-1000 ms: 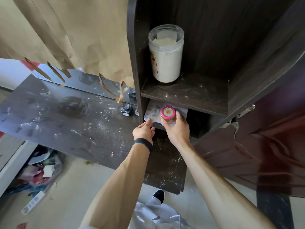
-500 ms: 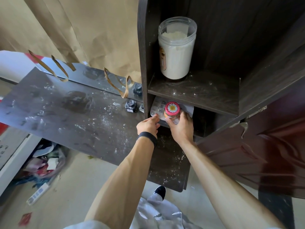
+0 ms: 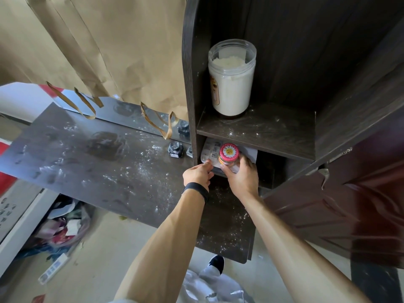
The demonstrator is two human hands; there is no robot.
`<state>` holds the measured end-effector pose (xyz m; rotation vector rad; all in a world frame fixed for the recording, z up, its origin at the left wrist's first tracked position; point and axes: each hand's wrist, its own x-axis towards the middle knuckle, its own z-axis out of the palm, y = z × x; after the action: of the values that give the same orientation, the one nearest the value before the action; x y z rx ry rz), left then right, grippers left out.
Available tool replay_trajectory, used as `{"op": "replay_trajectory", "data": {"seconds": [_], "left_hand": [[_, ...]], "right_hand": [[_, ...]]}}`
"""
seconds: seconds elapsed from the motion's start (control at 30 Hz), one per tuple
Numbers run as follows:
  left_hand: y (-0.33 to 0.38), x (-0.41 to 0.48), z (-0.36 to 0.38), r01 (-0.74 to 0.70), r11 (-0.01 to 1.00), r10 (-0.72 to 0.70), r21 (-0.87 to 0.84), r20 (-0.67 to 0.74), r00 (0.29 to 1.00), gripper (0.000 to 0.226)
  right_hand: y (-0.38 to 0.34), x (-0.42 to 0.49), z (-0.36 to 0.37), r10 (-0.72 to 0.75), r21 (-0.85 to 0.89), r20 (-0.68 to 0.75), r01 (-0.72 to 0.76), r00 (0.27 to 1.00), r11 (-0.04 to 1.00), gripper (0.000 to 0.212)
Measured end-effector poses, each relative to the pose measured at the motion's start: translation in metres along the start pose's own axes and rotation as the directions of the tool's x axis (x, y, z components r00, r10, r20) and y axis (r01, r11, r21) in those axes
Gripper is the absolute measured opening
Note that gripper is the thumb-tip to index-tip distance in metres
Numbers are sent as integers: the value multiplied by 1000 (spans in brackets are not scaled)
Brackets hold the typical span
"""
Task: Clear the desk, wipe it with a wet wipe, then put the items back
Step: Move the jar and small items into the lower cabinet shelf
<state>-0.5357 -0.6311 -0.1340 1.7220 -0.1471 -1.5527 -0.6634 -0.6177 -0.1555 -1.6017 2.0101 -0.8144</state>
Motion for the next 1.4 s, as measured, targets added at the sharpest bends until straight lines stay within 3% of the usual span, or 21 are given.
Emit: {"op": "replay_trajectory", "data": {"seconds": [0.23, 0.33, 0.43, 0.5, 0.67, 0.77, 0.87, 1.17, 1.4], "left_hand": [[3, -5, -9, -51, 992, 44, 115, 62, 997, 25], [-1, -11, -23, -89, 949, 44, 302, 152, 987, 29], [-17, -13, -48, -183, 857, 89, 482, 211, 973, 25], [-28, -11, -68, -269, 755, 185, 598, 199, 962, 27], [-32, -15, -106, -443, 377, 358, 813, 314, 879, 38], [-31, -14, -124, -456, 114, 433, 883, 369, 822, 40], [-29, -9, -142, -430, -12, 428, 903, 393, 814, 43], [9, 51, -174, -411, -40, 325, 911, 401, 856, 50], [70, 129, -154, -496, -2, 293, 868, 475, 830, 51]], "right_hand": [[2, 1, -3, 32, 8, 67, -33, 997, 999, 67], [1, -6, -14, 85, 78, 120, -95, 989, 992, 72], [6, -31, -26, 69, 148, 96, -82, 993, 986, 55], [12, -53, -30, 31, 147, 94, -44, 995, 988, 44], [24, -99, -24, -107, 48, 199, 100, 974, 994, 32], [27, -121, -11, -162, -9, 268, 171, 950, 985, 31], [22, -133, 6, -187, -44, 329, 213, 926, 976, 31], [-29, -111, 71, -148, -91, 393, 198, 908, 976, 37], [-80, -57, 131, 1, -170, 340, 60, 941, 984, 43]]}}
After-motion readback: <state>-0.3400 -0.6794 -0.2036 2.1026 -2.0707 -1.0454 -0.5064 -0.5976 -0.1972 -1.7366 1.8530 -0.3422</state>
